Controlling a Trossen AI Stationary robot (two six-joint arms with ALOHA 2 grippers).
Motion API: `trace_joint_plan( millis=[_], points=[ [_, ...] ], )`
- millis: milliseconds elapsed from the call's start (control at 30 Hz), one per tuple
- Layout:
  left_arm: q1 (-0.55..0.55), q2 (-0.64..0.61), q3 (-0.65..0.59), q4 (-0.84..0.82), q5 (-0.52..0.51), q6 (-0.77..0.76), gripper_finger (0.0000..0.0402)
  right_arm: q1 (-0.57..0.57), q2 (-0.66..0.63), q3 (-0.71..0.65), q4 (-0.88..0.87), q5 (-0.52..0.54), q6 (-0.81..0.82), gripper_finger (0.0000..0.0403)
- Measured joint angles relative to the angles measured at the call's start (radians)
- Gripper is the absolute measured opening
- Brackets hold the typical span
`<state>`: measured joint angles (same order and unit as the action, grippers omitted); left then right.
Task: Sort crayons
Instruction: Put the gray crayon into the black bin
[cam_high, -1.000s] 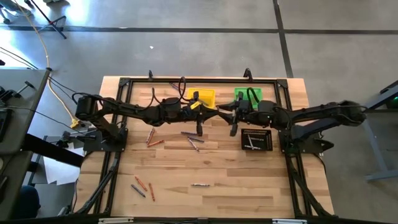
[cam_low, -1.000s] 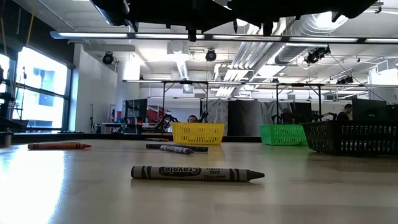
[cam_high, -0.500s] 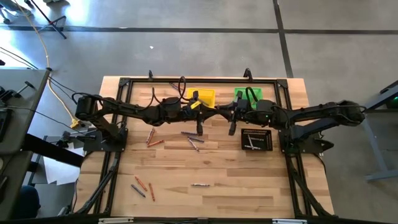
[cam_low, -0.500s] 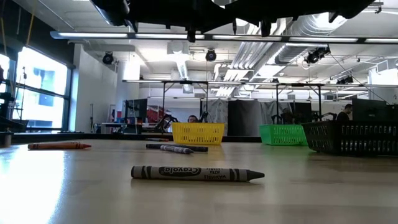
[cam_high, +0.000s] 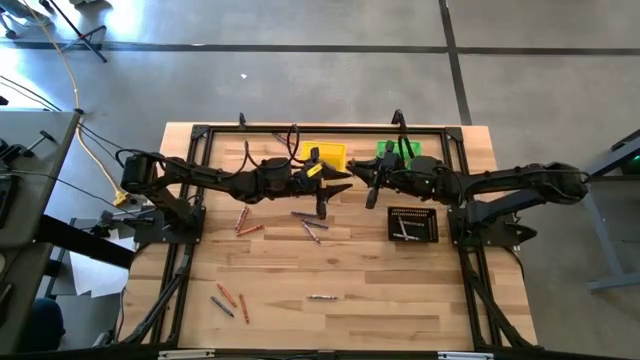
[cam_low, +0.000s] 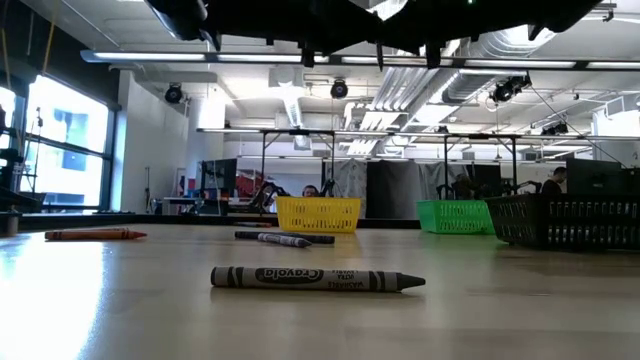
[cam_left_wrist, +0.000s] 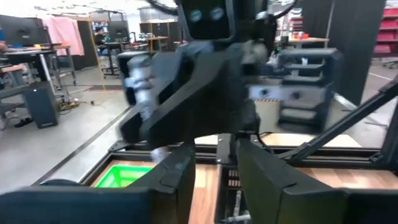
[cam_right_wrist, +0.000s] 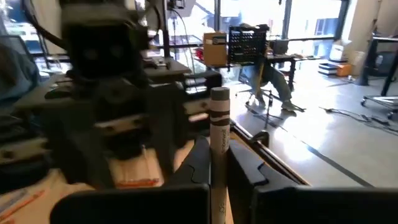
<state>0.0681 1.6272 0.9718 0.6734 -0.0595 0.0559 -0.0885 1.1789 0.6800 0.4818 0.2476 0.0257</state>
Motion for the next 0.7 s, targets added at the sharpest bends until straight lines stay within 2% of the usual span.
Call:
trace_joint_plan(
  millis=[100, 200, 267, 400, 533, 700],
  points=[
    [0.001, 0.000, 0.000, -0.023, -0.001, 0.000, 0.0122, -0.005, -0.050, 0.018, -0.183, 0.075, 0.022, 0.0003],
    [0.002, -0.005, 0.000, -0.065, -0.004, -0.003, 0.0124, 0.008, -0.131, 0.064, -0.504, 0.215, 0.106, 0.0003],
    [0.003, -0.005, 0.000, -0.094, -0.016, -0.003, 0.0122, 0.030, -0.184, 0.100, -0.741, 0.262, 0.215, 0.0003],
    [0.003, -0.005, 0.000, -0.130, -0.080, -0.004, 0.0117, 0.094, -0.253, 0.147, -1.178, 0.210, 0.560, 0.0003],
    [0.003, -0.005, 0.000, -0.145, -0.135, -0.019, 0.0115, 0.185, -0.255, 0.108, -1.449, 0.127, 0.923, 0.0003],
    [0.012, -0.005, 0.000, -0.145, -0.146, -0.018, 0.0115, 0.295, -0.225, -0.010, -1.454, 0.068, 1.171, 0.0005]
  ],
)
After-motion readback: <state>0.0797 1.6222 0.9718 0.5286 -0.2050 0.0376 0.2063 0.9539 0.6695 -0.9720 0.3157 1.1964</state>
